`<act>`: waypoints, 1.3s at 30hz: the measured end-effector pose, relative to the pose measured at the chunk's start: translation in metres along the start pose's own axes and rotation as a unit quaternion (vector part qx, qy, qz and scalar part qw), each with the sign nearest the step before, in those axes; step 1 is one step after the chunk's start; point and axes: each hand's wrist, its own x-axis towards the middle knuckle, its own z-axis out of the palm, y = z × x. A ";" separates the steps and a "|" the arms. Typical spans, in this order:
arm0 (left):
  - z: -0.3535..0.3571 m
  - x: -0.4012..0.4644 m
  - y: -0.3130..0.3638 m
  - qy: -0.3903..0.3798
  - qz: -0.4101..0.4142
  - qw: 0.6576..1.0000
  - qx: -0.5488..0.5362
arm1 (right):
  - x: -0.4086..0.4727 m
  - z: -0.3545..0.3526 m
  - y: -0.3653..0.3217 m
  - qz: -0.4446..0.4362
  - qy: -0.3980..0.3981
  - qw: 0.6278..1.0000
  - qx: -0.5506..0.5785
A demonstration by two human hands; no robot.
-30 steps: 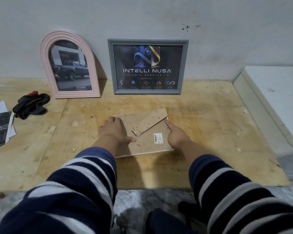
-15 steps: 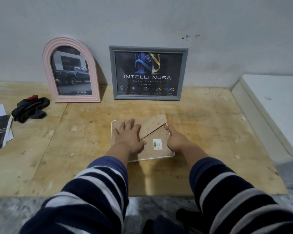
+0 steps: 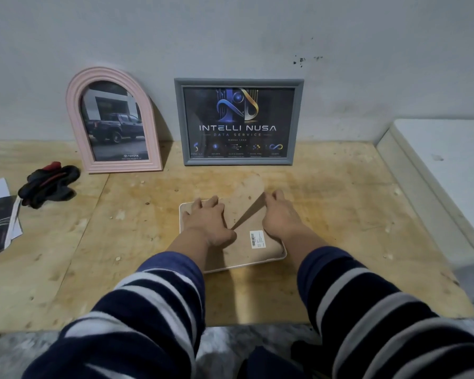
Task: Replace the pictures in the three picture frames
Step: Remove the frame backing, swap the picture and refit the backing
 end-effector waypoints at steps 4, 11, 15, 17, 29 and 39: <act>-0.005 0.004 -0.006 0.006 0.030 1.000 0.005 | 0.001 0.004 -0.009 -0.007 -0.002 0.995 -0.101; -0.003 0.008 -0.001 -0.010 0.016 1.000 0.021 | 0.005 0.015 -0.011 0.006 0.027 0.998 -0.060; 0.002 0.010 -0.003 -0.013 0.018 0.999 0.031 | 0.005 0.018 -0.008 0.003 0.035 0.998 -0.043; 0.002 0.010 -0.002 -0.016 0.014 0.999 0.038 | 0.005 0.019 -0.006 0.002 0.037 0.999 -0.029; 0.003 0.004 0.003 -0.018 0.007 0.999 0.051 | 0.003 0.022 -0.003 -0.011 0.034 0.999 -0.022; 0.005 -0.005 -0.010 -0.043 0.027 0.998 0.024 | -0.009 0.008 0.005 0.030 0.071 0.992 0.101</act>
